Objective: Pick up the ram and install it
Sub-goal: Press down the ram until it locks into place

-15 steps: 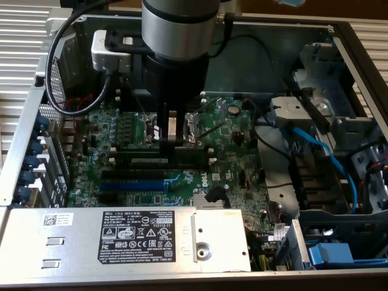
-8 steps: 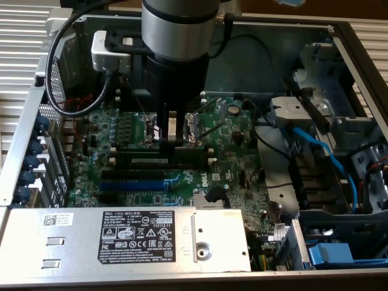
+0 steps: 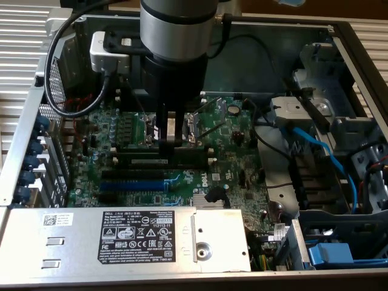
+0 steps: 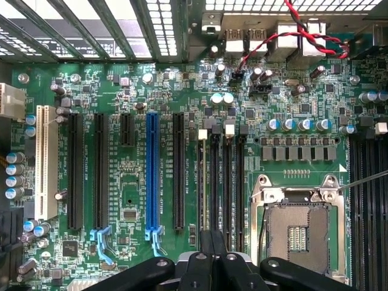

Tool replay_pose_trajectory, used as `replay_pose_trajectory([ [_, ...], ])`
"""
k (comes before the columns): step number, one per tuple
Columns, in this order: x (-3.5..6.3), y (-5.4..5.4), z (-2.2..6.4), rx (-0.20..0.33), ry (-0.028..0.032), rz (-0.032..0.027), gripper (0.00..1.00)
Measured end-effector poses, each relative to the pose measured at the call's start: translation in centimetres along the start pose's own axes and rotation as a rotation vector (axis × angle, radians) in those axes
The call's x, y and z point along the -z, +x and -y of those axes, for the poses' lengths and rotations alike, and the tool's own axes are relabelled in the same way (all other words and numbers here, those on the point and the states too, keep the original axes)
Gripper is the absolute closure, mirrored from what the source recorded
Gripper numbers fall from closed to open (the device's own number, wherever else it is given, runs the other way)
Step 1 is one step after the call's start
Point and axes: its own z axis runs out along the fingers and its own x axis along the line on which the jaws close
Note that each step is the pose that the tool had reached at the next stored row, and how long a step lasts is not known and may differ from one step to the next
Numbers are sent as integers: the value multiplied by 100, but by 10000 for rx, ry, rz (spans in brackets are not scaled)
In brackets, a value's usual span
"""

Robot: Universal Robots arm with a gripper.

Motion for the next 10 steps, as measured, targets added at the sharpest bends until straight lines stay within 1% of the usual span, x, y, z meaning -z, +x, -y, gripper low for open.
replay_pose_trajectory([
  [5,-18,1,0,6,14,-9,90],
  [10,-24,0,1,9,28,-1,90],
])
